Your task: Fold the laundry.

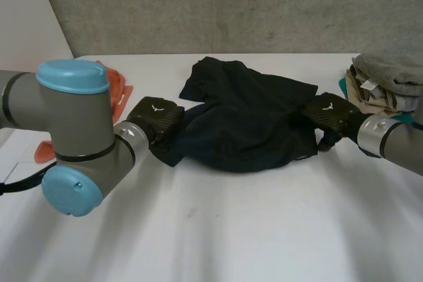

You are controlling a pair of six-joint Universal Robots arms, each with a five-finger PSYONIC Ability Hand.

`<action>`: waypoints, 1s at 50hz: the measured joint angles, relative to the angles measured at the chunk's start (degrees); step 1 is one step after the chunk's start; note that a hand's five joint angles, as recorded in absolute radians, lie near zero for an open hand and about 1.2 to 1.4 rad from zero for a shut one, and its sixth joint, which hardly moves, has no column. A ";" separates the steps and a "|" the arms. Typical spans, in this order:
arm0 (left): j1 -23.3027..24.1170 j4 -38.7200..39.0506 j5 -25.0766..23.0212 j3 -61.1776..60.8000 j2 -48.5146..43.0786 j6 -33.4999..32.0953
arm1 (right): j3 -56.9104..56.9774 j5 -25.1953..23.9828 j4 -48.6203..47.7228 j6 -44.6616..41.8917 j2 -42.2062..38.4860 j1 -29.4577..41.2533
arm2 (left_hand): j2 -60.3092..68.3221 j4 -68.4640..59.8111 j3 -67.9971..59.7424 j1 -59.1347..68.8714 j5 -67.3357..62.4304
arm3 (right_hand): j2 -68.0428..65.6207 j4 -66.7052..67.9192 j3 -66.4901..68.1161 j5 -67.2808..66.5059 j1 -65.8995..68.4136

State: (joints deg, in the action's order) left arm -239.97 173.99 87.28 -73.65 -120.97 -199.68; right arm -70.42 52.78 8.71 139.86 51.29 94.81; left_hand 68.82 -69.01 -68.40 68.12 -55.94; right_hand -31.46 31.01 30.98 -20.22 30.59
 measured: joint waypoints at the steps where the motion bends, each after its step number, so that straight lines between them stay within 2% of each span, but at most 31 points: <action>1: -0.04 0.07 -0.08 -0.12 0.27 -0.20 | -0.37 0.59 0.63 0.91 0.82 -0.08 | 0.00 0.00 0.00 0.00 0.00 | 1.91 -2.22 -2.01 2.56 -2.09; 3: -0.12 0.33 -0.39 -0.45 1.29 -0.80 | -1.19 2.62 1.91 4.08 3.31 -0.18 | 0.00 0.00 0.00 0.00 0.00 | 7.40 -7.78 -7.05 8.24 -7.13; 7: -0.13 0.59 -0.71 -0.74 2.46 -1.29 | -2.66 7.15 3.44 10.22 7.92 -0.23 | 0.00 0.00 0.00 0.00 0.00 | 10.23 -10.46 -10.34 11.53 -9.44; 13: -0.19 0.83 -0.83 -0.36 3.18 -1.41 | -8.34 16.87 6.37 22.50 17.28 -0.06 | 0.00 0.00 0.00 0.00 0.00 | 9.75 -9.24 -8.89 7.80 -8.74; 18: -0.29 0.90 -0.85 0.72 3.05 -1.34 | -15.69 20.21 6.32 27.08 22.84 1.17 | 0.00 0.00 0.00 0.00 0.00 | -4.26 4.52 4.60 -5.59 5.20; 23: -0.26 0.82 -0.87 2.60 2.76 -1.25 | -25.01 20.67 0.83 27.23 26.12 3.72 | 0.00 0.00 0.00 0.00 0.00 | -6.55 7.10 7.38 -8.13 7.49; 29: 0.00 0.06 -0.79 5.03 2.71 -0.96 | -31.15 21.68 -9.60 27.65 24.25 7.88 | 0.00 0.00 0.00 0.00 0.00 | -4.22 4.85 4.66 -4.41 5.63; 34: 0.26 -1.48 -0.62 7.47 2.79 -0.20 | -31.85 26.30 -18.59 30.18 18.46 12.01 | 0.00 0.00 0.00 0.00 0.00 | -3.99 4.62 4.47 -3.90 5.51; 41: 0.45 -3.63 -0.27 10.53 2.48 0.79 | -27.87 31.86 -23.18 32.07 11.35 15.01 | 0.00 0.00 0.00 0.00 0.00 | -3.99 4.62 4.47 -3.93 5.51; 46: 0.42 -4.65 -0.02 11.81 2.14 1.25 | -24.85 33.23 -24.11 32.42 7.86 16.24 | 0.00 0.00 0.00 0.00 0.00 | -5.52 6.11 6.37 -7.27 6.11; 50: 0.25 -5.05 0.14 11.92 2.04 1.56 | -22.95 33.33 -24.83 32.98 6.20 16.95 | 0.00 0.00 0.00 0.00 0.00 | -25.49 25.48 25.64 -25.45 25.50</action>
State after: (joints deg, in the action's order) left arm -239.73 168.94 87.42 -61.73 -118.93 -198.12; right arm -93.37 86.11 -16.12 172.84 57.50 111.76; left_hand 68.82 -69.00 -68.40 68.12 -55.94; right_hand -56.96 56.49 56.62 -45.66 56.10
